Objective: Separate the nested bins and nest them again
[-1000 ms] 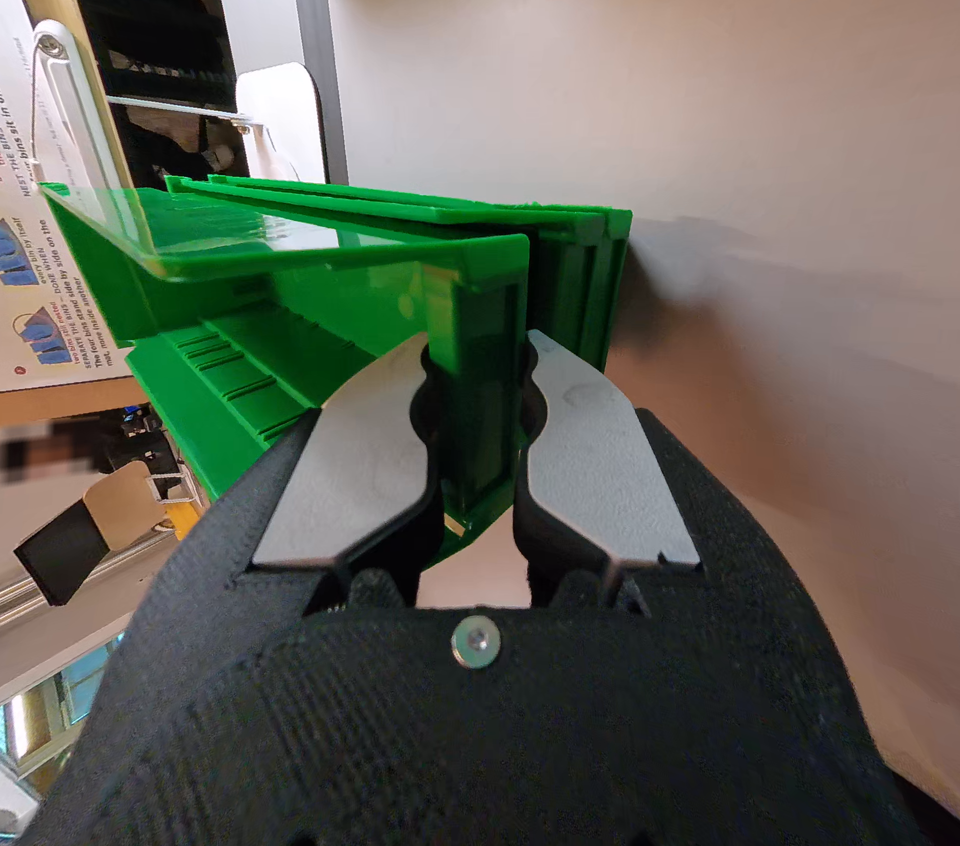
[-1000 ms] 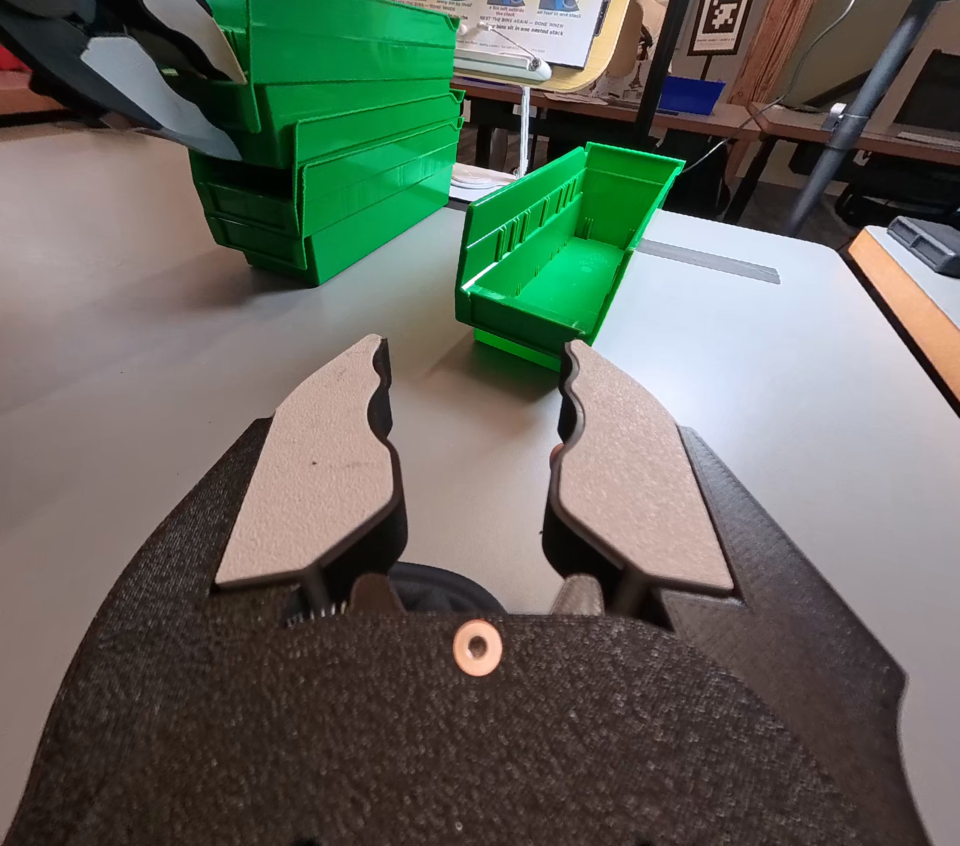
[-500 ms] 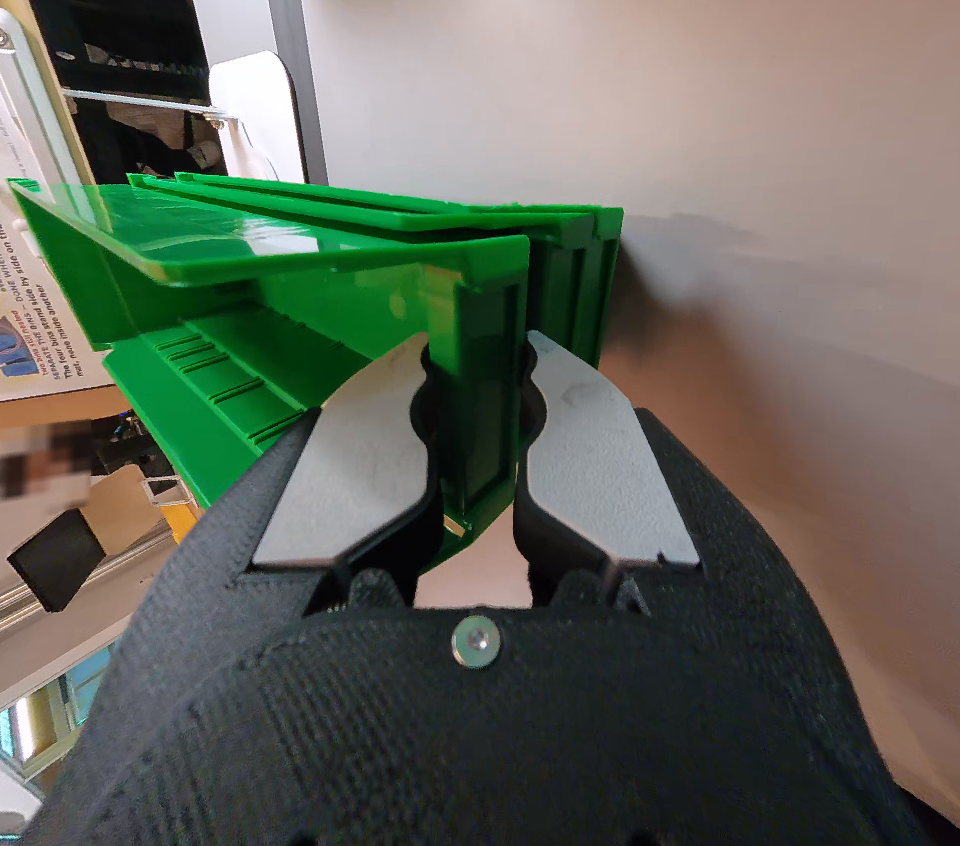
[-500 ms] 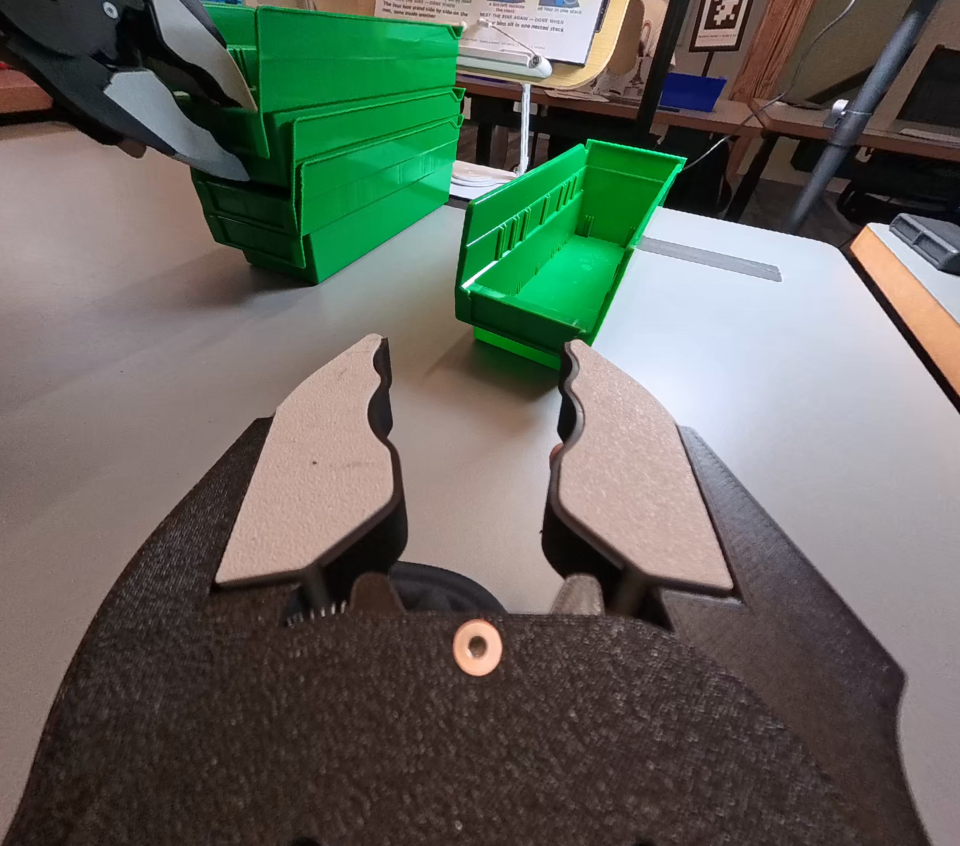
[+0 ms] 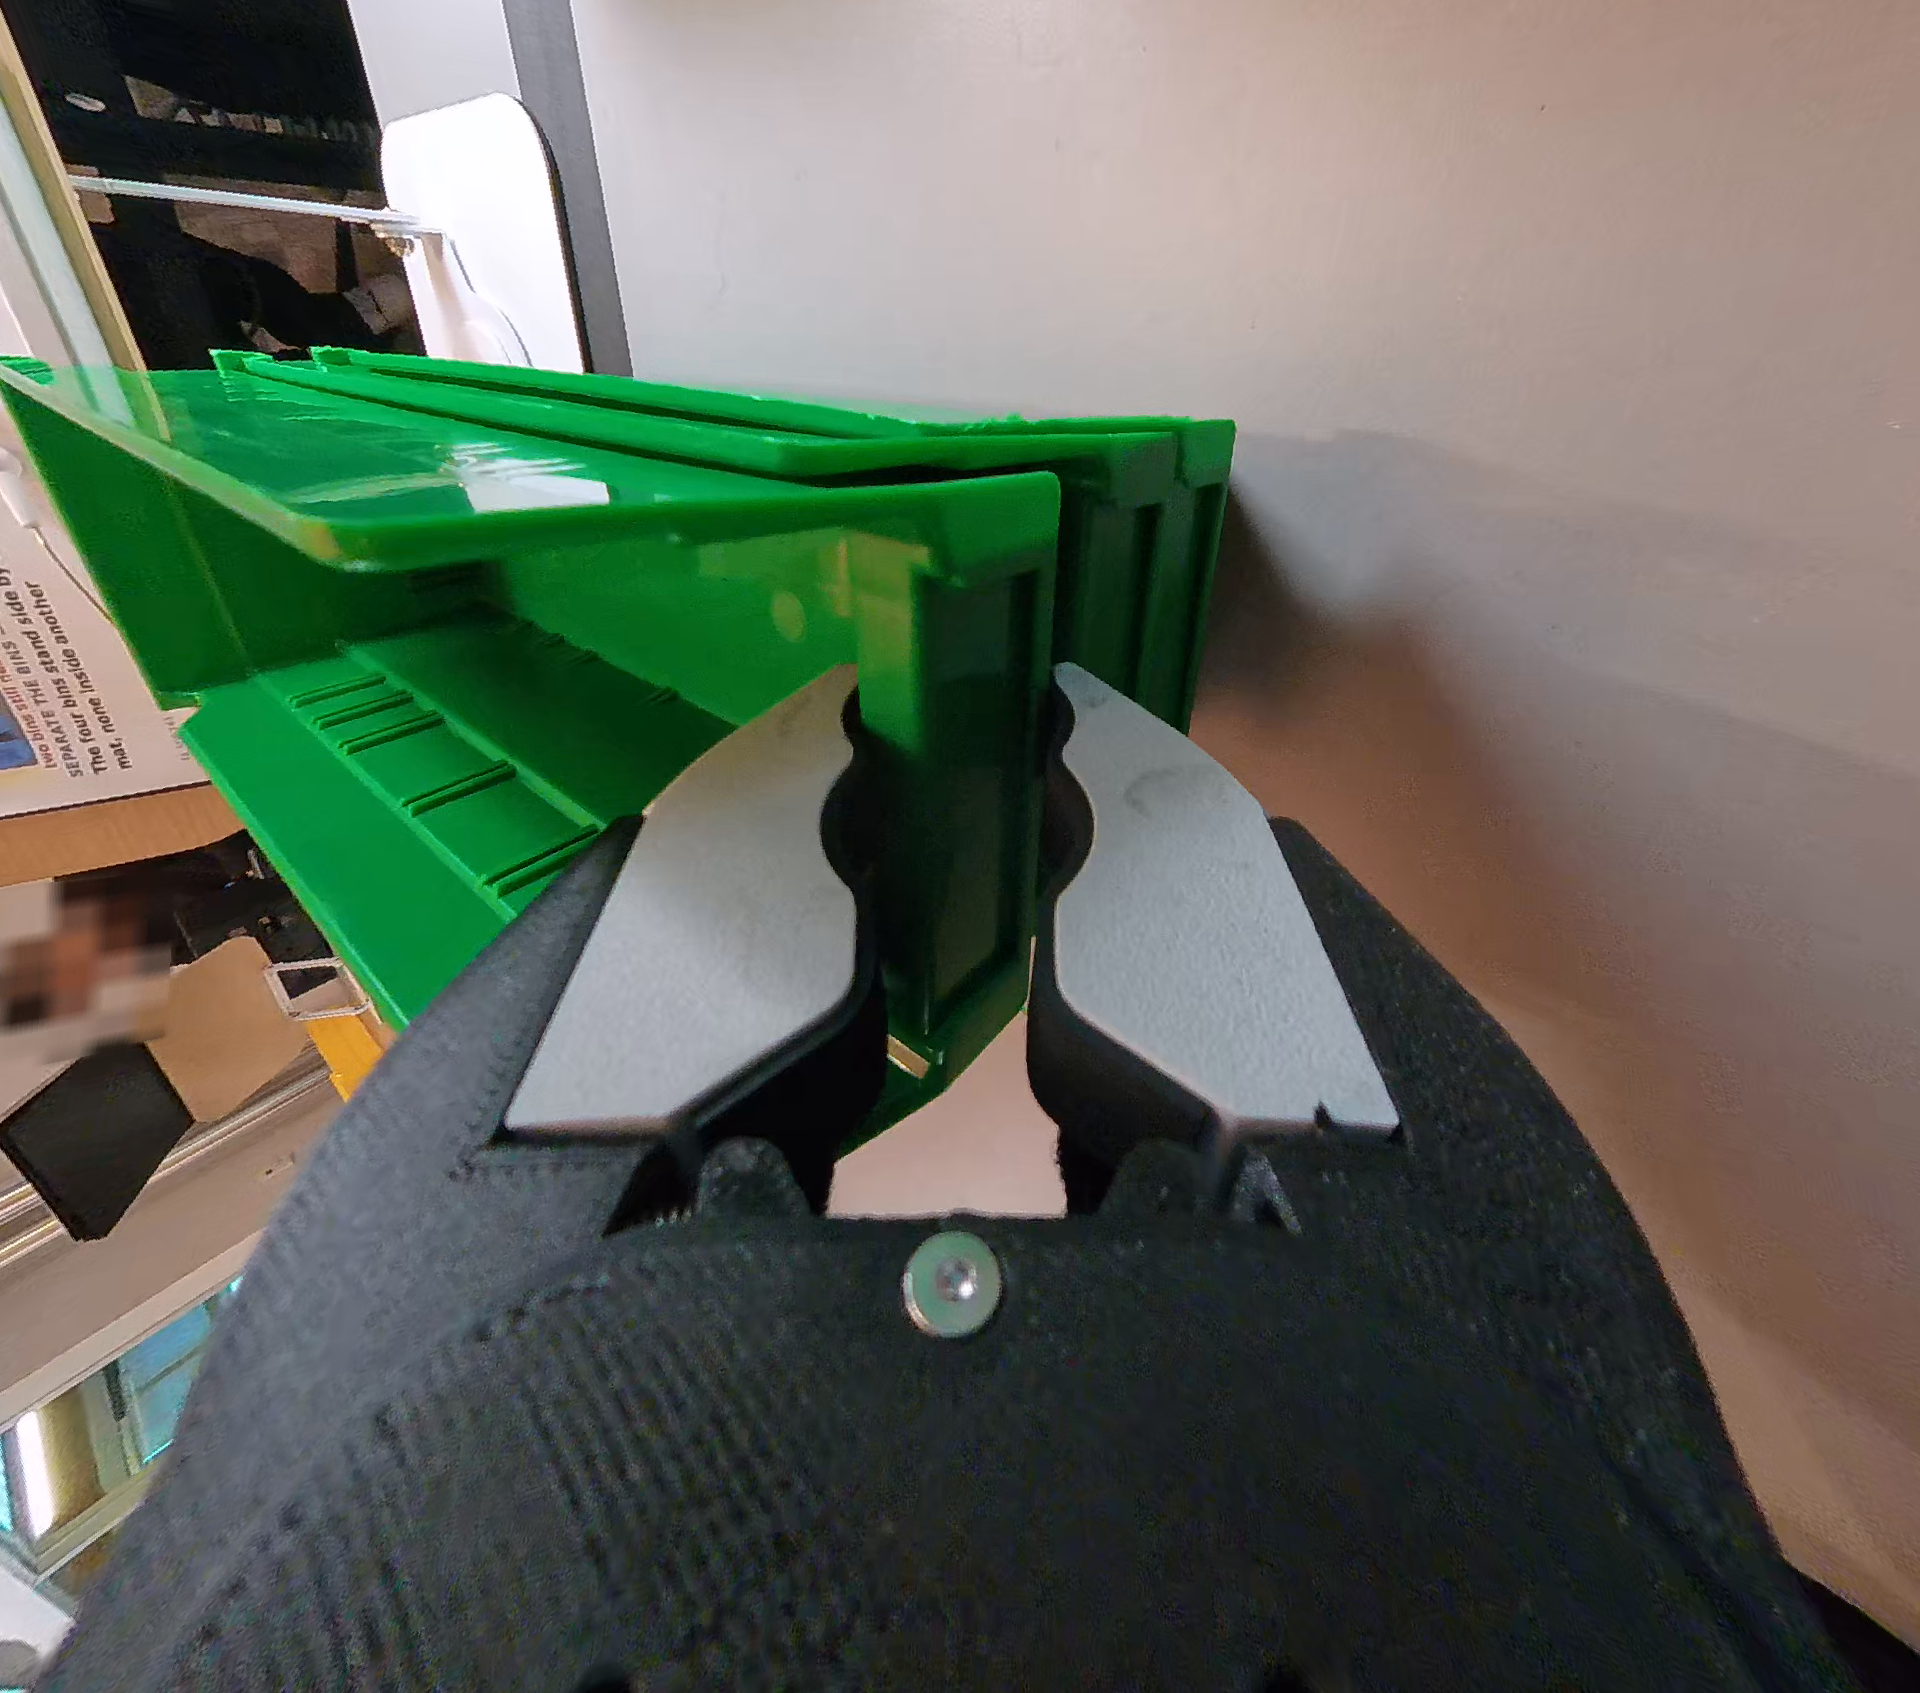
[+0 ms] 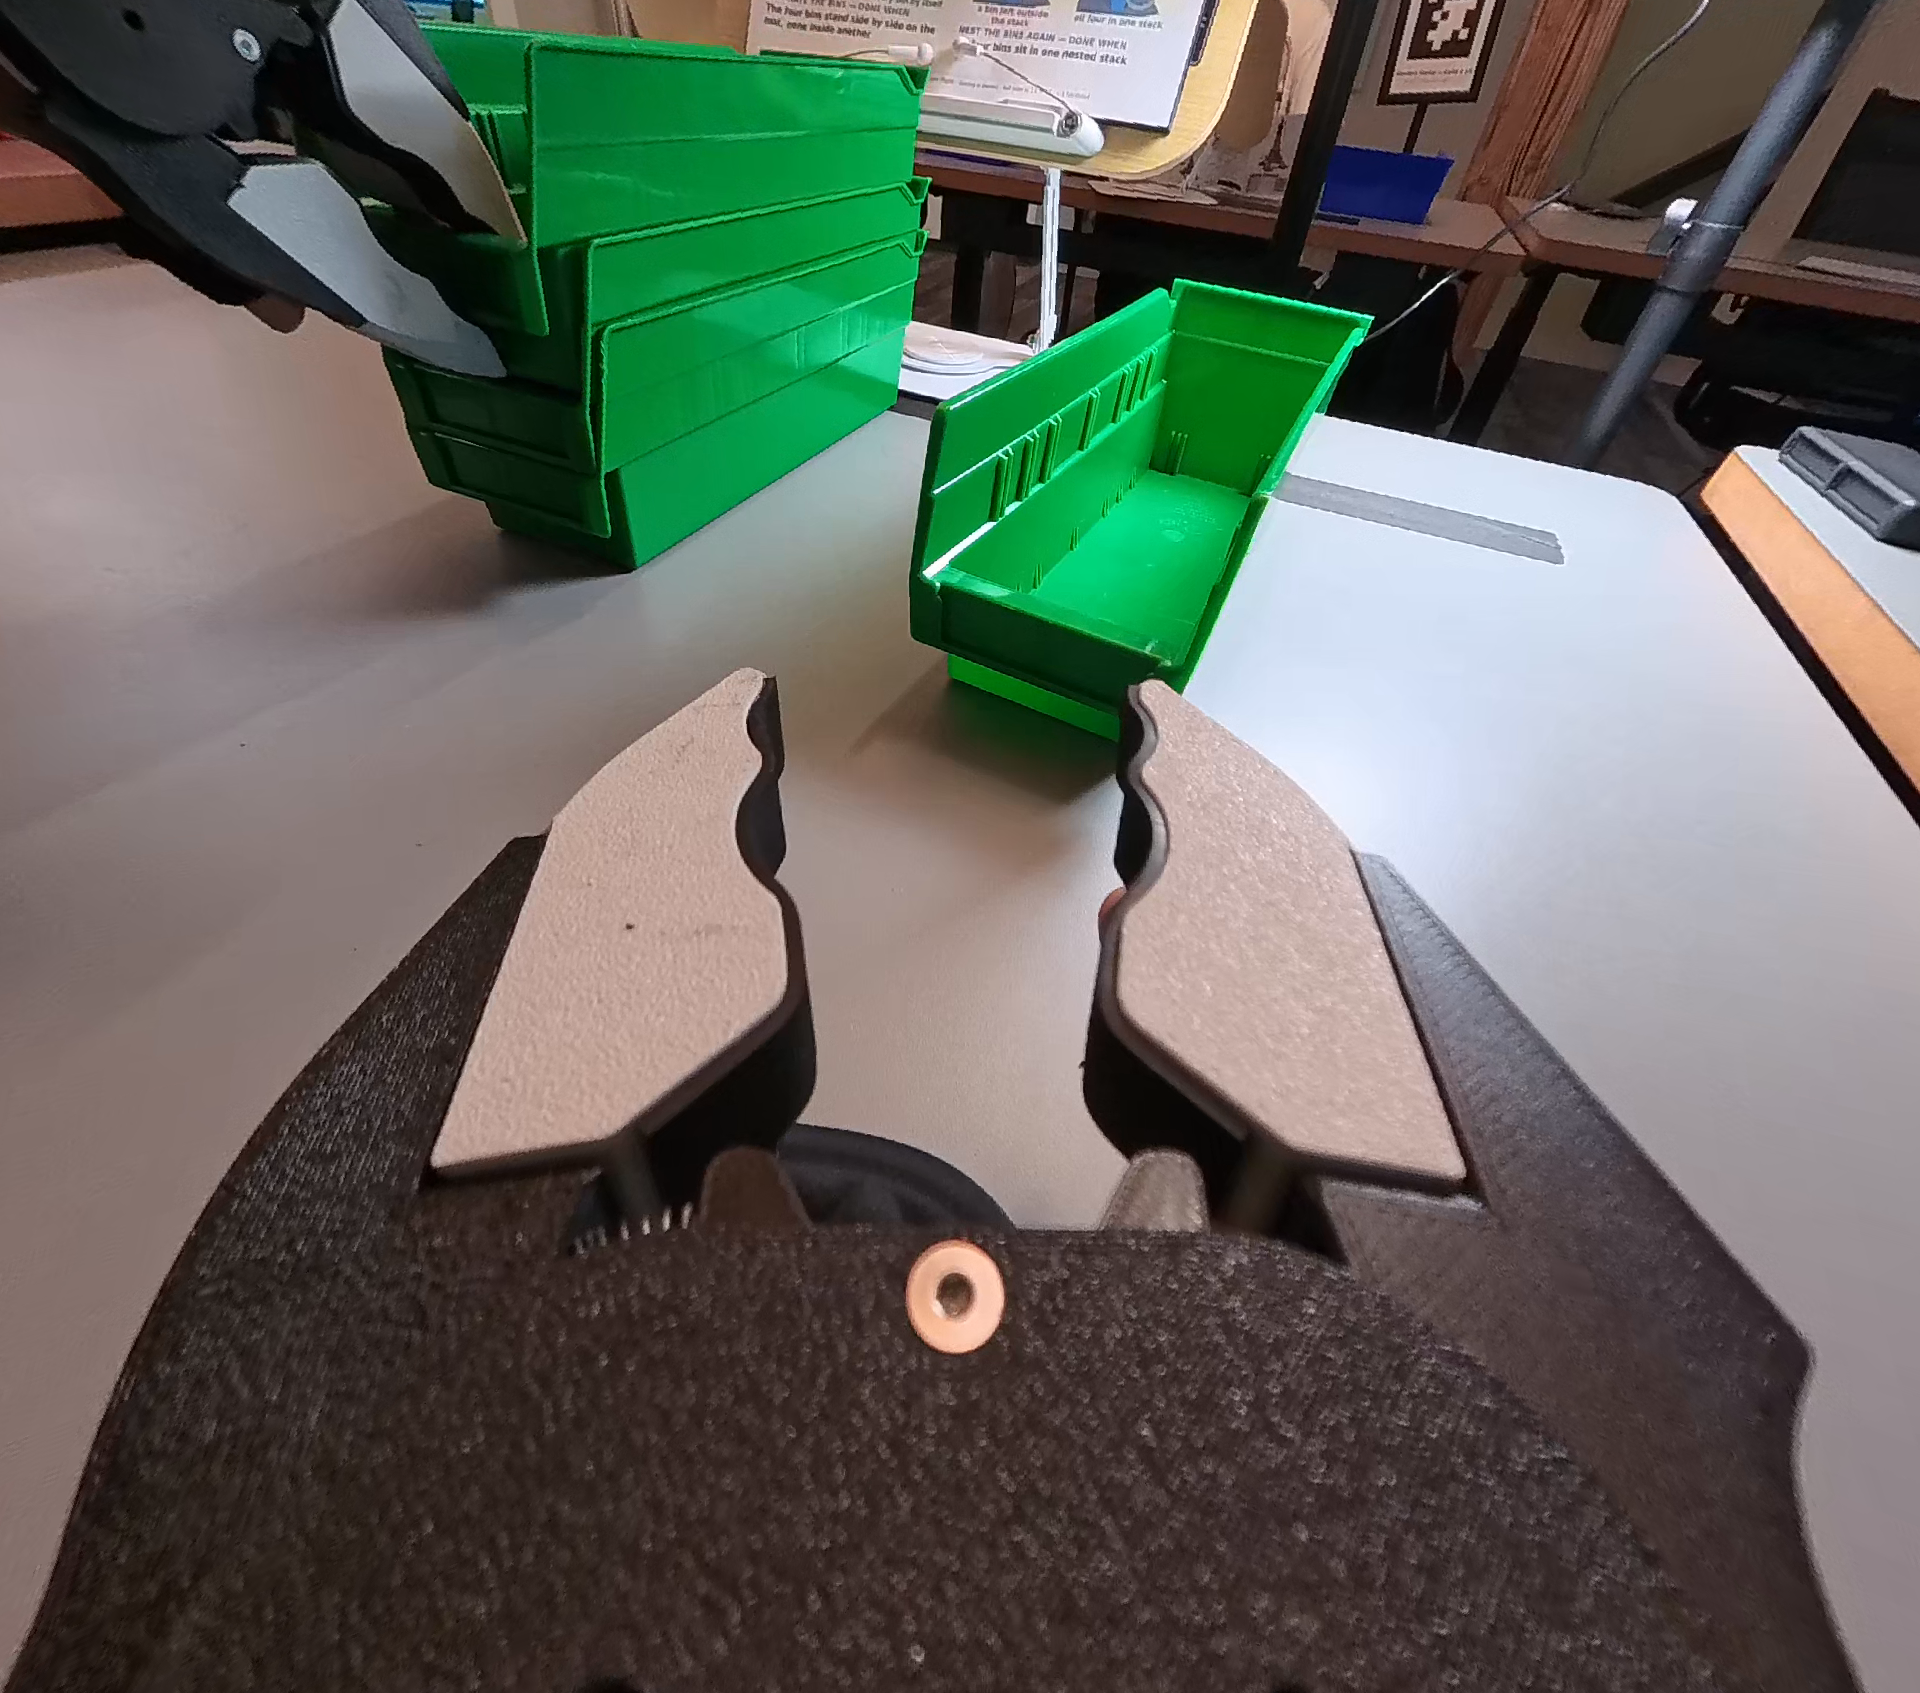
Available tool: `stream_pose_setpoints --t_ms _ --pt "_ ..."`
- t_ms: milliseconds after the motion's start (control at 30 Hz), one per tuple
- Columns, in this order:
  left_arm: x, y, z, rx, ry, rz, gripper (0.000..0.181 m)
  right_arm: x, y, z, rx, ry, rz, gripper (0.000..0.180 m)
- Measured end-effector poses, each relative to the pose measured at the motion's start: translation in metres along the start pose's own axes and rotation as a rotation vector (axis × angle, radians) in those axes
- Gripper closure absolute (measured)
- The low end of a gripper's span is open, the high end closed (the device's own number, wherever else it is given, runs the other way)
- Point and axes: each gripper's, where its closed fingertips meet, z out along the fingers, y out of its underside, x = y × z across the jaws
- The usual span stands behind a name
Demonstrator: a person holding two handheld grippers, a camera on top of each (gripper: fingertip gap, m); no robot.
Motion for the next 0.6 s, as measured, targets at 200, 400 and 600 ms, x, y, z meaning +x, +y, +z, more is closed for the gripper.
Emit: stream_pose_setpoints --t_ms 200,400,600 --pt "-0.005 -0.017 -0.014 0.210 0.013 -0.145 0.137 0.000 0.000 0.000 0.003 0.001 0.004 0.118" --pt "-0.043 -0.039 -0.088 0.704 -0.083 -0.420 0.113 0.000 0.001 0.001 -0.007 0.002 -0.005 0.118" --pt "-0.063 -0.006 -0.133 1.036 -0.152 -0.695 0.114 -0.001 0.001 0.001 -0.014 0.006 -0.016 0.118"
